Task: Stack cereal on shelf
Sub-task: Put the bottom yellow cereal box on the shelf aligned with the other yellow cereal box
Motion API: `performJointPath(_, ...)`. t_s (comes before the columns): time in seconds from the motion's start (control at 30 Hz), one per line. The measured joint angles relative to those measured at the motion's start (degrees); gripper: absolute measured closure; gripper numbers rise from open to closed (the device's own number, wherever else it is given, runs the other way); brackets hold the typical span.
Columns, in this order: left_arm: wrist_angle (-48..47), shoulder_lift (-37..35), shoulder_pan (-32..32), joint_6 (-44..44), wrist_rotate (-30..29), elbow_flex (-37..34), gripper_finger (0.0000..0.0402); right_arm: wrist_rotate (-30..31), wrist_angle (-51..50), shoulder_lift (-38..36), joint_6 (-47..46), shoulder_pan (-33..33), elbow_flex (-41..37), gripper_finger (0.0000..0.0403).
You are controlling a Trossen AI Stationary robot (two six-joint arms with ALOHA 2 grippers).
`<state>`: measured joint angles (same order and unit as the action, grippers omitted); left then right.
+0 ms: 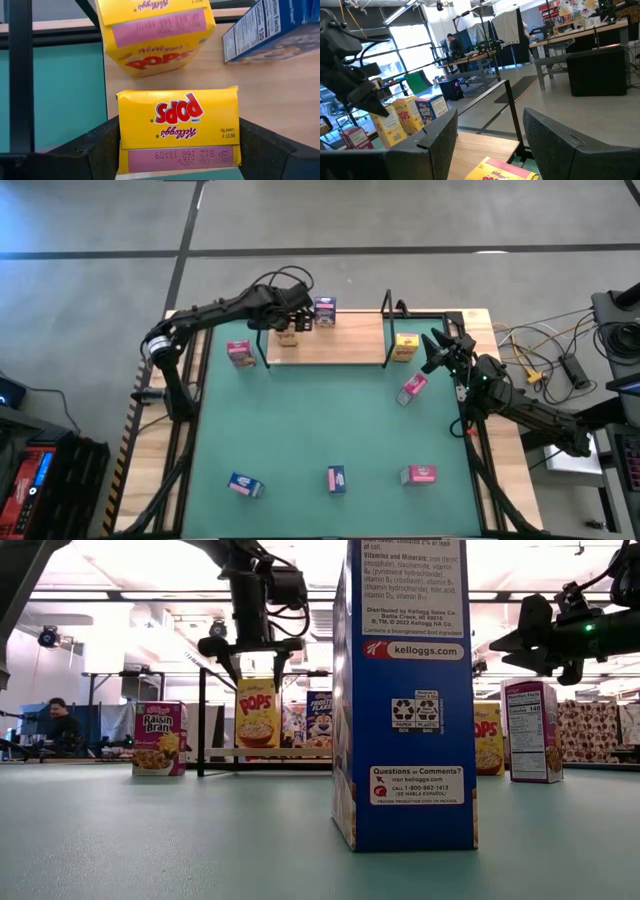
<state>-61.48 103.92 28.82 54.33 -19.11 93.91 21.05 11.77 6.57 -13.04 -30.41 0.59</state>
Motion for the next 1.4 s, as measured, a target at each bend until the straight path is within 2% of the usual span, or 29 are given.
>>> performJointPath(0.8, 5.07, 0.02, 2.64, -2.40, -0.17, -2.60, 0.0102, -0.01, 0.00, 0.00, 0.00, 0.02, 0.01, 0.0188)
performJointPath(1.4, 5.39, 0.04, 3.05, -2.85, -1.09, -2.67, 0.0097, -0.01, 0.00, 0.00, 0.00, 0.00, 0.01, 0.0188)
